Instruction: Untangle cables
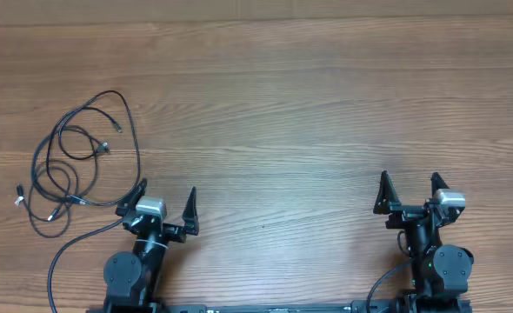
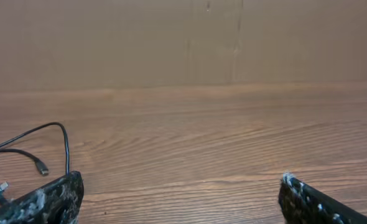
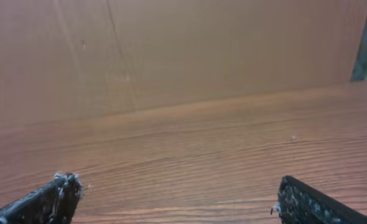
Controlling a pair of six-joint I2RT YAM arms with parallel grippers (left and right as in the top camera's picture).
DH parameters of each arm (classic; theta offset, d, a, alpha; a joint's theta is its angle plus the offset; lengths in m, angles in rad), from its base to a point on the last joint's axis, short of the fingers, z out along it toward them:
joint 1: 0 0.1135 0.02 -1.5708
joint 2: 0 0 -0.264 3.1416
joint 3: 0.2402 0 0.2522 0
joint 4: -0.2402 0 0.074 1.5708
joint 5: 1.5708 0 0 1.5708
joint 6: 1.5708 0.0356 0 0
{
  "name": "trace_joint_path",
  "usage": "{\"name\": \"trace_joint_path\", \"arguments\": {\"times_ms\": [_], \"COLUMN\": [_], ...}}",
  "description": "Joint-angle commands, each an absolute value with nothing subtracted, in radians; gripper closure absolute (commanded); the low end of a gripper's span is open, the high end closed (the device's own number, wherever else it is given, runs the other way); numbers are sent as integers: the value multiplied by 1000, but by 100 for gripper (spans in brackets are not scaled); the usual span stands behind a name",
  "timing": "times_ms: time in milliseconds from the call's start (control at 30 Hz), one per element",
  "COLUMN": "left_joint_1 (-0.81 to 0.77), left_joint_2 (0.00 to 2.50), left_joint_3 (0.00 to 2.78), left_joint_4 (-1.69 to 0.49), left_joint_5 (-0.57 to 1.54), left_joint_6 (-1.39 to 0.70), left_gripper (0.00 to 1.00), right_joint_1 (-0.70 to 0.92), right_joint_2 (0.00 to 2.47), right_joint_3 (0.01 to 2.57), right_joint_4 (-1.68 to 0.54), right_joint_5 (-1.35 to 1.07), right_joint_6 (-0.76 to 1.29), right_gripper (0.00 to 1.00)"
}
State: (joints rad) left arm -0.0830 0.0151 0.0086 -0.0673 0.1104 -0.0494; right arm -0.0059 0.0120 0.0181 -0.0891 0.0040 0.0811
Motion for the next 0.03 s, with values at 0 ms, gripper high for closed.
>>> {"name": "trace_joint_path", "arguments": {"times_ms": [0], "left_joint_1": [-77], "left_joint_2": [4], "left_joint_3": [5], "left_joint_4": [-70], "left_joint_5": [101], "left_joint_6": [-30], "left_gripper": [0], "right_joint_1": [-10], "right_joint_2": [3], "right_joint_3": [8], "right_joint_4": [-84], "right_joint_5": [1], "right_joint_6": [77], "right_gripper": [0]}}
